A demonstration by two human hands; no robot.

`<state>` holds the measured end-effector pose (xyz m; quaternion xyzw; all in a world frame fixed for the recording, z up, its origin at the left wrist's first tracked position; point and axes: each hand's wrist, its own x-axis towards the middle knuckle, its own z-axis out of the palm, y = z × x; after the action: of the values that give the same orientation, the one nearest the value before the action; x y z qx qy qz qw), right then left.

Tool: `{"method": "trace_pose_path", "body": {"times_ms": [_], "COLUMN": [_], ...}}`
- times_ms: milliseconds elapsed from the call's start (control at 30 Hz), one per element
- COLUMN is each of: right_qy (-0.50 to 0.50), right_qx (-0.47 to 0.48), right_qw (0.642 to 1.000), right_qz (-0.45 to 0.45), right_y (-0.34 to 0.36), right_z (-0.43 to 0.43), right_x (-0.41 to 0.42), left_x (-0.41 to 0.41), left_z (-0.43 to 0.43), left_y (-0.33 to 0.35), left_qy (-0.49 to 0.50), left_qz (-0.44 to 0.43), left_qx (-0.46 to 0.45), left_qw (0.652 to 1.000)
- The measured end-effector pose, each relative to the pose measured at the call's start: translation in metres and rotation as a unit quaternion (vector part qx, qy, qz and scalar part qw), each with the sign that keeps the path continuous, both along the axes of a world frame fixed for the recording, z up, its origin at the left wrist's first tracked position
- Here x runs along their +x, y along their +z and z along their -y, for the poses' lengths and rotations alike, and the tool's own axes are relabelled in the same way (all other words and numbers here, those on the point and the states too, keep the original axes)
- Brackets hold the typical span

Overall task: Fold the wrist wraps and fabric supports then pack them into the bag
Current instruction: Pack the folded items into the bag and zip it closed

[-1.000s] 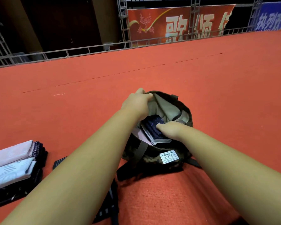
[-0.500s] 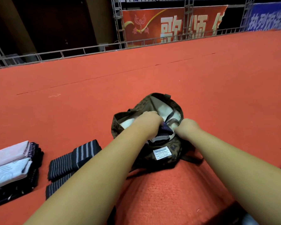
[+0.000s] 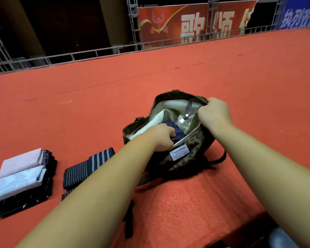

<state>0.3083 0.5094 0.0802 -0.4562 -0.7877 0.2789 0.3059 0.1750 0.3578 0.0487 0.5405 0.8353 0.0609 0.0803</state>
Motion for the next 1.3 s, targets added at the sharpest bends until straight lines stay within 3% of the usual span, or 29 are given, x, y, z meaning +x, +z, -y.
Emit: {"method": "trace_pose_path", "body": {"times_ms": [233,300,400,500,600,767,833,900,967,1300], "right_qy": [-0.07,-0.049,-0.02,0.053,0.085,0.095,0.055,-0.01,-0.037,0.011], "right_qx": [0.135,0.137,0.07,0.004,-0.046,-0.063,0.003,0.109,0.165,0.067], "right_qw": [0.988,0.986,0.96,0.933,0.938,0.922,0.948,0.977,0.978,0.98], "right_qz": [-0.024,0.075,0.27,0.355,0.333,0.37,0.314,0.183,0.118,0.188], "right_y": [0.052,0.058,0.055,0.05,0.039,0.025,0.024,0.026,0.029,0.008], "right_z": [-0.011,-0.011,-0.011,-0.01,-0.009,-0.008,-0.012,-0.019,-0.022,-0.035], "right_x": [0.034,0.036,0.039,0.043,0.047,0.041,0.037,0.034,0.029,0.019], "left_x": [0.022,0.029,0.035,0.035,0.039,0.038,0.038,0.041,0.043,0.039], "left_z": [-0.014,-0.016,-0.013,-0.011,-0.011,-0.017,-0.017,-0.016,-0.017,-0.006], "left_y": [0.02,0.026,0.027,0.023,0.02,0.011,0.012,0.016,0.018,0.016], "left_qy": [0.003,0.003,0.005,-0.003,0.002,0.024,0.021,0.008,0.004,-0.006], "left_qz": [-0.031,-0.049,-0.061,-0.073,-0.078,-0.09,-0.097,-0.1,-0.104,-0.095], "left_qx": [-0.105,-0.145,-0.155,-0.159,-0.151,-0.167,-0.167,-0.173,-0.188,-0.21], "left_qw": [0.994,0.988,0.986,0.985,0.985,0.981,0.981,0.98,0.977,0.973]}}
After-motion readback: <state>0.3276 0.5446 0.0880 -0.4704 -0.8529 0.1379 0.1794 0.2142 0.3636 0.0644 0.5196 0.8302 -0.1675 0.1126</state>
